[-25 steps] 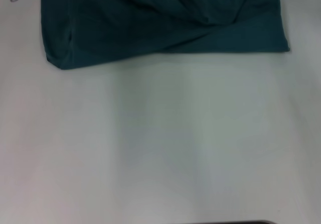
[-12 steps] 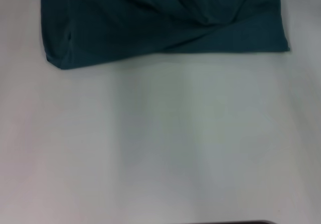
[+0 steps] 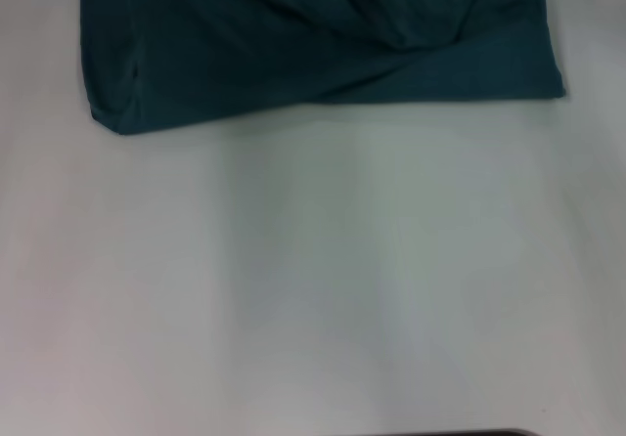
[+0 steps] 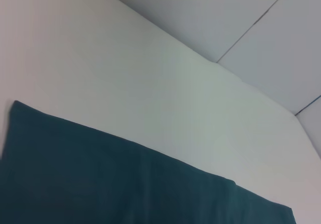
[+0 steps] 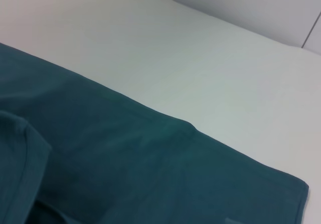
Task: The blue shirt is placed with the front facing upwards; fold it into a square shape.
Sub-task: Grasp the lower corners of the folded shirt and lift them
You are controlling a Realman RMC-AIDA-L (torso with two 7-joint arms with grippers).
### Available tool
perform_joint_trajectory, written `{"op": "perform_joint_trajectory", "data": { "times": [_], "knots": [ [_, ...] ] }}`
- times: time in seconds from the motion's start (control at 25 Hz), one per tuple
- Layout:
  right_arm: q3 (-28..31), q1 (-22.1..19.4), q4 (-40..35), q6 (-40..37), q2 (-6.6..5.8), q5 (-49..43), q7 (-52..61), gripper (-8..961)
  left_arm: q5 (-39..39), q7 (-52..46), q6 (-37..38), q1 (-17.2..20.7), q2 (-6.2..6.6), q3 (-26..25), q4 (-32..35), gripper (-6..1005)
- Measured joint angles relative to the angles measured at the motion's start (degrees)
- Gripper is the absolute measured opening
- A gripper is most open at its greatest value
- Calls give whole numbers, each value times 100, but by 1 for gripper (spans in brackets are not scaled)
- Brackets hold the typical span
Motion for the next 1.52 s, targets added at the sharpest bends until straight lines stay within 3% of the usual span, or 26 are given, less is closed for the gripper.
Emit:
{"op": "perform_joint_trajectory", "data": {
  "times": [0.36, 0.64, 0.92, 1.16, 1.32, 1.52],
  "knots": [
    [-284, -89, -449, -138, 153, 0, -6, 30, 141, -265, -54, 237, -156, 41, -500, 33],
    [-339, -114, -449, -36, 167, 1, -55, 31, 241, -344, 1, 264, -148, 197, -508, 34],
    [-340, -141, -75, 371, 182, 19, -405, 32, 227, -327, 23, 151, -93, 342, -318, 35],
    [-337, -140, -106, 355, 173, 44, -456, 33, 225, -330, 98, -87, 110, 314, 194, 36],
    [-349, -98, -64, 542, 207, -162, -431, 33, 228, -330, 98, -158, 163, 326, 355, 133],
    [-339, -113, -74, 649, 238, -419, -367, 200, 226, -372, 112, -87, 158, 297, 299, 320]
  ]
}}
